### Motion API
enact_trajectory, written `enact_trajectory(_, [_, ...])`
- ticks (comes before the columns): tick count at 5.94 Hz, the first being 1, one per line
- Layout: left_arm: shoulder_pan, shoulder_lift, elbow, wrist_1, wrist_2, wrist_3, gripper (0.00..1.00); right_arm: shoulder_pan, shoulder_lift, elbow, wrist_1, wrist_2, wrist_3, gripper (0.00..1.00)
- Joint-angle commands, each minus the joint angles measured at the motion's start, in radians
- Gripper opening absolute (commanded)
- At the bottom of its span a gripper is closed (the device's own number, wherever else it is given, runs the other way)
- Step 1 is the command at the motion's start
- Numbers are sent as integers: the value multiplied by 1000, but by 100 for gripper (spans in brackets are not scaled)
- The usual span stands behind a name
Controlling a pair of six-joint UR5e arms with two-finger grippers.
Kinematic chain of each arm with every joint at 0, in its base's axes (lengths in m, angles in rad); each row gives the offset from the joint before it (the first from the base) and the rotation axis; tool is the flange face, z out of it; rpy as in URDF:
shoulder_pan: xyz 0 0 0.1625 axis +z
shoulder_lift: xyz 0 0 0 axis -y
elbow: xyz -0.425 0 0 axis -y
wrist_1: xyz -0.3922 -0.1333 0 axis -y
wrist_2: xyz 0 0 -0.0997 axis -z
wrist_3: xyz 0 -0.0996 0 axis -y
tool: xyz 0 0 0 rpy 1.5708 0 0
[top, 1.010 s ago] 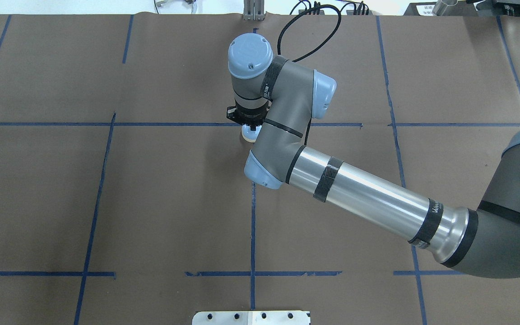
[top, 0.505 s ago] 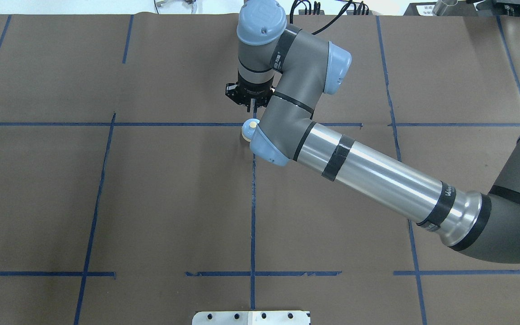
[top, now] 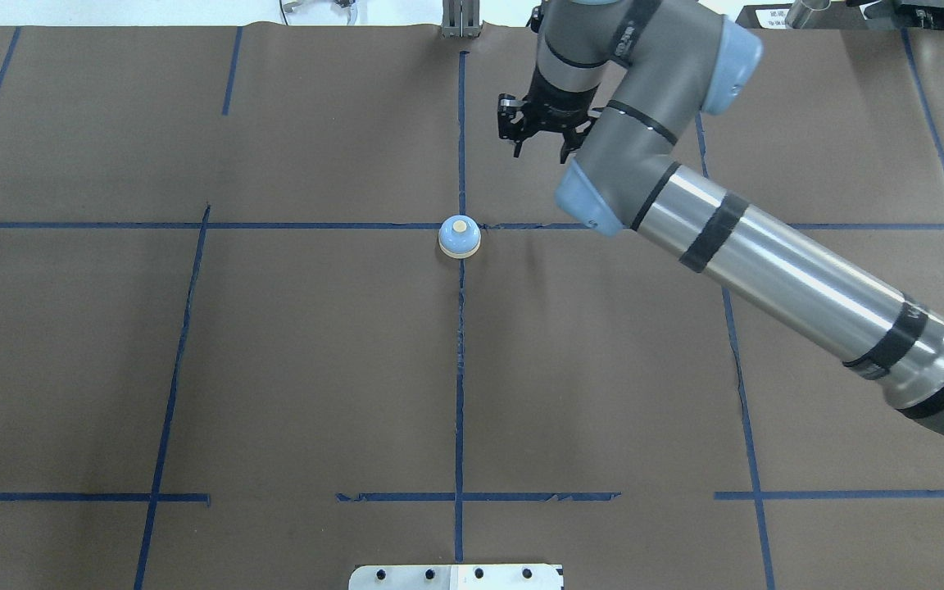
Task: Place and press bell with both arms
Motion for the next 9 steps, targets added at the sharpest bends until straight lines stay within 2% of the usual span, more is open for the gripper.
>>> enact_trajectory(1, [-2,8,-14,-4,-13,-4,100,165,-238,213,-159,53,-406,100])
enact_trajectory(2, [-2,49,-22,-2,-21,-6,100,262,-355,278,-194,62,-633,100])
enact_trajectory(3, [-8,51,-23,-2,-20,-9,100,342,-464,306,-188,124,-800,100])
enact_trajectory(4, [-10,53,-34,-2,-20,-9,100,412,-598,351,-183,140,-929,100])
enact_trajectory(6, [-10,102,-107,-4,-20,-9,100,503,-853,494,-183,134,-984,100])
enact_trajectory(7, [-10,116,-115,-10,-18,-3,100,578,-920,521,-183,146,-992,100])
enact_trajectory(8, [-7,114,-97,-11,-17,-1,100,600,-981,526,-182,148,-987,100])
enact_trajectory(9, [-8,116,-101,-8,-17,-1,100,600,-988,535,-183,157,-981,100])
